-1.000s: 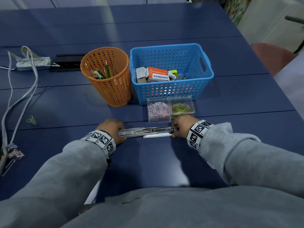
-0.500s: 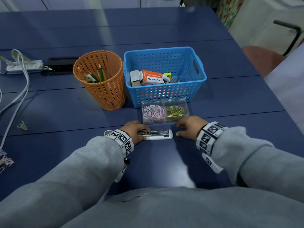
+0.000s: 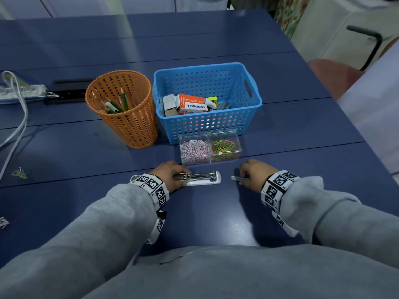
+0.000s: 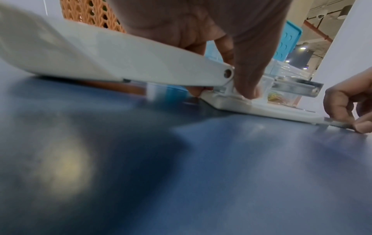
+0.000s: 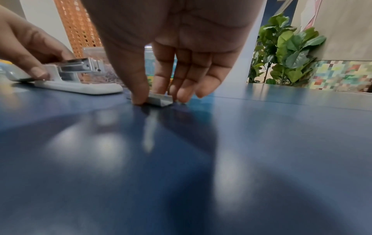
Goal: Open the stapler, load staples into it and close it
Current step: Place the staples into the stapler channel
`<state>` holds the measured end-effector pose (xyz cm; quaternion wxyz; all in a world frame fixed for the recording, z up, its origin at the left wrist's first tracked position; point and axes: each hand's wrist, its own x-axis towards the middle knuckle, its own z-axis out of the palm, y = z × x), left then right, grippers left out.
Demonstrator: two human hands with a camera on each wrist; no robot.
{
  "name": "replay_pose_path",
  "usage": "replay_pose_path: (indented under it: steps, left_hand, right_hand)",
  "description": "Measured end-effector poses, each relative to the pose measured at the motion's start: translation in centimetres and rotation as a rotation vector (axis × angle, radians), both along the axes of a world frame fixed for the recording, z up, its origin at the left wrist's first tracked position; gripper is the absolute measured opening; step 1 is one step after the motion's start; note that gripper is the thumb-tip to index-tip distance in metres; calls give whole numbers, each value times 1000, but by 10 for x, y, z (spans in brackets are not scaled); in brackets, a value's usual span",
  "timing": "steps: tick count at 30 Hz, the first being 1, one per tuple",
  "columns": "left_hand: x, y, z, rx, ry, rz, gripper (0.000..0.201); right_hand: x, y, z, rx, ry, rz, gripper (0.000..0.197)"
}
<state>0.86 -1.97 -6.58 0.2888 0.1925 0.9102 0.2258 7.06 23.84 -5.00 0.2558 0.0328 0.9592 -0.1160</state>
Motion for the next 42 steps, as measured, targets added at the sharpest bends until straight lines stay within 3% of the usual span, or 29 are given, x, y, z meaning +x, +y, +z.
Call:
replay_pose_path:
  steps: [4, 11, 19, 29, 42]
  left_hand:
    - [1, 0, 0, 10, 0, 3, 36]
    - [0, -1, -1, 4, 0, 8, 37]
    - [1, -2, -1, 27, 6, 8, 35]
    - [0, -2, -4, 21, 6, 2, 37]
    - [-2, -4, -6, 30, -1, -7, 37]
  right_hand:
    - [1, -1, 8, -40, 20, -80, 9]
    - [-4, -33, 26, -411, 254, -136, 13]
    - [-18, -57, 29, -257, 234, 67, 27]
    - [-31, -71, 42, -90, 136, 286, 27]
    - [-39, -77, 43, -17, 101, 360, 24]
